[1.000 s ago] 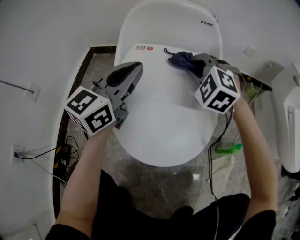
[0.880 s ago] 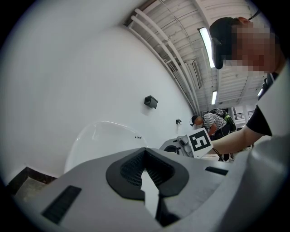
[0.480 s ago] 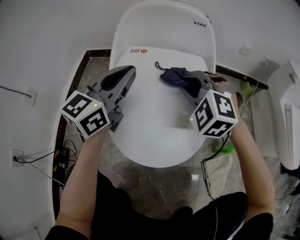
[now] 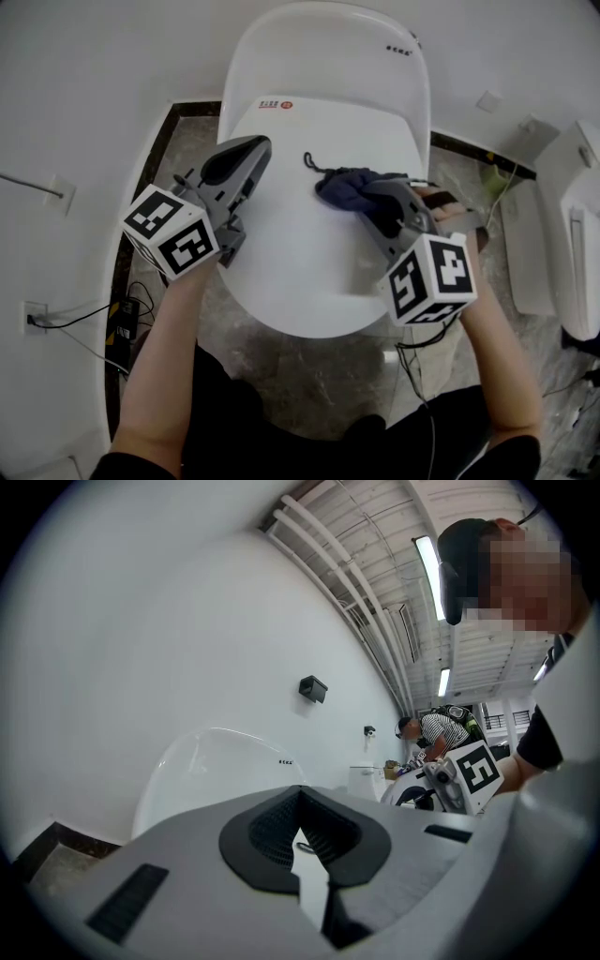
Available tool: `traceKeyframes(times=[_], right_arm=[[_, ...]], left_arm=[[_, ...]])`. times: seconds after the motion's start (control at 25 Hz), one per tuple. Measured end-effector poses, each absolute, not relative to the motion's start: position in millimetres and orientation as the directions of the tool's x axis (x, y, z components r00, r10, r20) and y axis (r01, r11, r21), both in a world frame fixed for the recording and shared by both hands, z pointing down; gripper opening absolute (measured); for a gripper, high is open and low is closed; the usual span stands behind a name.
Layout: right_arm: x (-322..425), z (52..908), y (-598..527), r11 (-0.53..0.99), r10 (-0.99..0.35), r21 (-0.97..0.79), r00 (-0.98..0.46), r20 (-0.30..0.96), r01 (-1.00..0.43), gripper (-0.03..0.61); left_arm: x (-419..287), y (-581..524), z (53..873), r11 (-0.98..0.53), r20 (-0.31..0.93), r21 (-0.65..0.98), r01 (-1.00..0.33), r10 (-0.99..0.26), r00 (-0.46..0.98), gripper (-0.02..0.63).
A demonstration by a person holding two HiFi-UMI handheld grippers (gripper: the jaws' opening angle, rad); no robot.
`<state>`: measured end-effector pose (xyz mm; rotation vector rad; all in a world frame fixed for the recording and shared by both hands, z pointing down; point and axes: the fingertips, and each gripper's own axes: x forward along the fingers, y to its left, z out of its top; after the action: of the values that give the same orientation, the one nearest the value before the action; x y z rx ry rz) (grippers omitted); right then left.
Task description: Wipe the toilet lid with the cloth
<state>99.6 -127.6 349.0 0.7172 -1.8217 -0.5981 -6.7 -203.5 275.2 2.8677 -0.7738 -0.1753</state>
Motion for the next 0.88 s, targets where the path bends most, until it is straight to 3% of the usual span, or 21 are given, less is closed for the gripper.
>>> traceKeyframes(times=[0.88], right_arm=[[68, 359, -35, 0.740, -0.665, 0.650, -0.339, 0.665, -0.175, 0.075]], left_arm=[[-8, -204, 275, -0.848, -0.075, 0.191, -0.494, -0.514, 0.854, 0.014]])
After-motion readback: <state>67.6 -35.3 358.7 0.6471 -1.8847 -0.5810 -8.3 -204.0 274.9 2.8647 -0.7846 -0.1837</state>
